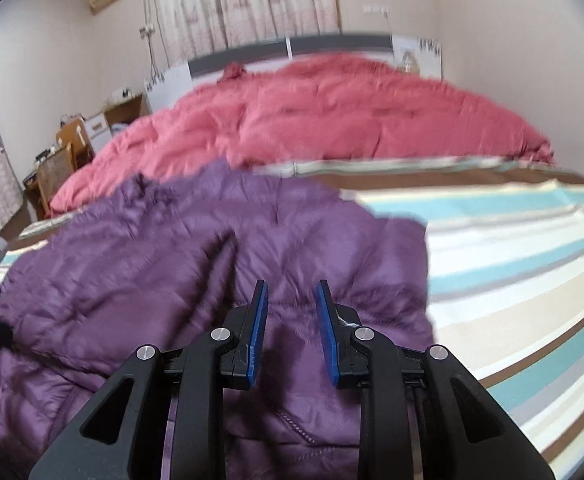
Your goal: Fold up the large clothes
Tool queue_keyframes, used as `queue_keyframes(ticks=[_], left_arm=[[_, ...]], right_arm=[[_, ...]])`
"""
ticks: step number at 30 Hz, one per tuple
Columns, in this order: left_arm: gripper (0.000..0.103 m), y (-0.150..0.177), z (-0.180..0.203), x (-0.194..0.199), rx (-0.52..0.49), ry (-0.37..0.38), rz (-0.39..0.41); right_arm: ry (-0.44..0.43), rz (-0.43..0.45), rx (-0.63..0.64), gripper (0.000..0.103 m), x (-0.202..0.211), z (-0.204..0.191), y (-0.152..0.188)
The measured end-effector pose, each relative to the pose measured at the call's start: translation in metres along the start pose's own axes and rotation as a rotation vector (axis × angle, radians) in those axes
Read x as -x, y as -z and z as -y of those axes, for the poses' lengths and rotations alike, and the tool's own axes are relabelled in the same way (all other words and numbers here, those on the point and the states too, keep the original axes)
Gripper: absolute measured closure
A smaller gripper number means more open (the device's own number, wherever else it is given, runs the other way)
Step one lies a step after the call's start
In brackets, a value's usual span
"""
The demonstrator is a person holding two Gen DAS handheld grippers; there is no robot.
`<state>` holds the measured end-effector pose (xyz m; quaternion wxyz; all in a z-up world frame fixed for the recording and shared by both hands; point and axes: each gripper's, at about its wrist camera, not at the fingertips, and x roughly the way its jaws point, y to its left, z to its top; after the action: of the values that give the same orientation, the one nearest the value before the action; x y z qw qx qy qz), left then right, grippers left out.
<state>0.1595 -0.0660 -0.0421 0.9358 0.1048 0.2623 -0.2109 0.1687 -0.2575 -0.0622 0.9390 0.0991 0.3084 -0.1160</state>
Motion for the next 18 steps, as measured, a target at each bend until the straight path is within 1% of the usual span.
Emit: queue_keyframes(ticks=[1, 2, 3, 4, 6, 7, 9, 11, 13, 15, 18], left_arm=[[0.041, 0.0, -0.019, 0.002, 0.06, -0.044, 0.0], [0.041, 0.001, -0.032, 0.0, 0.092, -0.077, -0.002], [0.041, 0.002, -0.047, -0.002, 0.134, -0.135, -0.009], [0.042, 0.003, -0.061, -0.006, 0.176, -0.182, -0.027], [0.045, 0.004, -0.081, -0.019, 0.24, -0.215, -0.06], [0.045, 0.005, -0.09, -0.027, 0.267, -0.217, -0.084], [0.045, 0.009, -0.097, -0.04, 0.257, -0.228, -0.124], [0.045, 0.013, -0.1, -0.053, 0.224, -0.238, -0.164], [0.043, 0.021, -0.106, -0.069, 0.204, -0.24, -0.221], [0.043, 0.032, -0.111, -0.074, 0.22, -0.24, -0.243], [0.043, 0.037, -0.126, -0.088, 0.294, -0.203, -0.271]], right_arm=[[-0.007, 0.026, 0.002, 0.078, 0.007, -0.003, -0.004], [-0.018, 0.051, 0.005, 0.078, 0.015, -0.009, -0.007], [-0.034, 0.07, 0.009, 0.078, 0.02, -0.015, -0.011], [-0.066, 0.072, 0.02, 0.078, 0.022, -0.026, -0.016], [-0.106, 0.036, 0.057, 0.078, 0.016, -0.048, -0.021], [-0.129, -0.004, 0.081, 0.078, 0.006, -0.063, -0.022], [-0.157, -0.063, 0.12, 0.078, -0.013, -0.085, -0.02], [-0.138, -0.099, 0.154, 0.078, -0.028, -0.094, -0.017], [-0.086, -0.169, 0.153, 0.078, -0.049, -0.094, -0.008], [-0.097, -0.187, 0.119, 0.078, -0.057, -0.085, 0.001], [-0.095, -0.19, 0.108, 0.078, -0.061, -0.081, 0.005]])
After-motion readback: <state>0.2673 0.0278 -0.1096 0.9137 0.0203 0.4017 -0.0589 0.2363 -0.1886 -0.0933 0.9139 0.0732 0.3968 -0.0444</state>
